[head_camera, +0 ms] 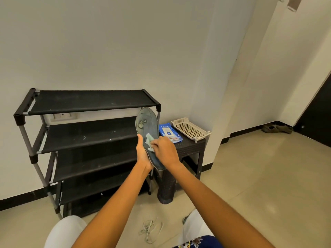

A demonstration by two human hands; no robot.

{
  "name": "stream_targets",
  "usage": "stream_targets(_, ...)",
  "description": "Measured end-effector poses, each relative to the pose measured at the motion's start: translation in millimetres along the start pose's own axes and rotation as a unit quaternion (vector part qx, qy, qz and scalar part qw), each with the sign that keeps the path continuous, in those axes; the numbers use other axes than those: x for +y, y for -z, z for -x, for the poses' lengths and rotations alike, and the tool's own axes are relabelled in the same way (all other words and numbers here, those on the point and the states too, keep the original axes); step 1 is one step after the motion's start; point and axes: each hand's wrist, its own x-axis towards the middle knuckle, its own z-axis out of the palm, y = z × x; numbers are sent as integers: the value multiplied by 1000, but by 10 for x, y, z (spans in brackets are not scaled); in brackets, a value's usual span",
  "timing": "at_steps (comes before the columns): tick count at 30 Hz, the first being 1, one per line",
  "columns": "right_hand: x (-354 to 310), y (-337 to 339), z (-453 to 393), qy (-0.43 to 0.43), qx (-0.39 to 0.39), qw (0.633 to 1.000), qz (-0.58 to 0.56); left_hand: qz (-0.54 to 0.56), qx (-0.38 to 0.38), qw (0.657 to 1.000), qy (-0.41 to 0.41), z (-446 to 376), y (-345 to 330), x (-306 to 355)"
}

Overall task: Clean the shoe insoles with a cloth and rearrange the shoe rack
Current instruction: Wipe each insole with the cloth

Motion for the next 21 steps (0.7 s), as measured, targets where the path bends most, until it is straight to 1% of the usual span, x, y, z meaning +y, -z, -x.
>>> stream_targets(2,-58,21,108,44,-55,996,-46,12,-2,1000,-5,-48,46,72)
stream_targets(3,-36,46,152,60,-78,994,-46,17,-11,1000,0,-74,81,99)
stream_targets(4,30,61,147,64,-78,995,-20,20,-19,1000,5,-78,94,102)
stream_targets(5,100,70,104,50,-59,997,16,20,-29,999,7,-66,81,89)
stream_targets(7,180,94,20,-20,10,997,77,-2,-41,999,5,-22,-11,39)
stream_targets(8,170,83,3,-43,39,996,73,-14,-40,999,6,-23,-54,20)
stream_targets(9,136,60,-2,-42,51,996,57,-20,-38,999,9,-18,-98,31)
stream_targets(11,35,31,49,-6,32,999,-4,-9,-34,999,5,14,-101,113)
stream_targets(13,-22,46,167,50,0,997,-52,8,-42,999,6,10,-34,193)
stream_targets(14,6,52,175,75,-2,997,-30,13,-41,999,8,24,-12,196)
stream_targets(15,47,61,136,83,7,997,9,17,-41,999,9,41,-15,180)
stream_targets(16,86,77,71,60,25,997,47,17,-43,999,8,45,-36,146)
stream_targets(17,96,91,2,14,45,997,64,17,-43,999,8,72,-72,115)
stream_targets(18,81,109,-43,-26,62,995,69,14,-39,999,9,76,-112,77)
stream_targets(19,48,91,-68,-39,73,995,62,15,-33,999,8,75,-129,58)
stream_targets(20,-13,65,-70,-23,70,996,55,21,-29,999,5,75,-122,60)
stream_targets(21,-81,30,-44,6,50,998,37,28,-28,999,-1,79,-108,79)
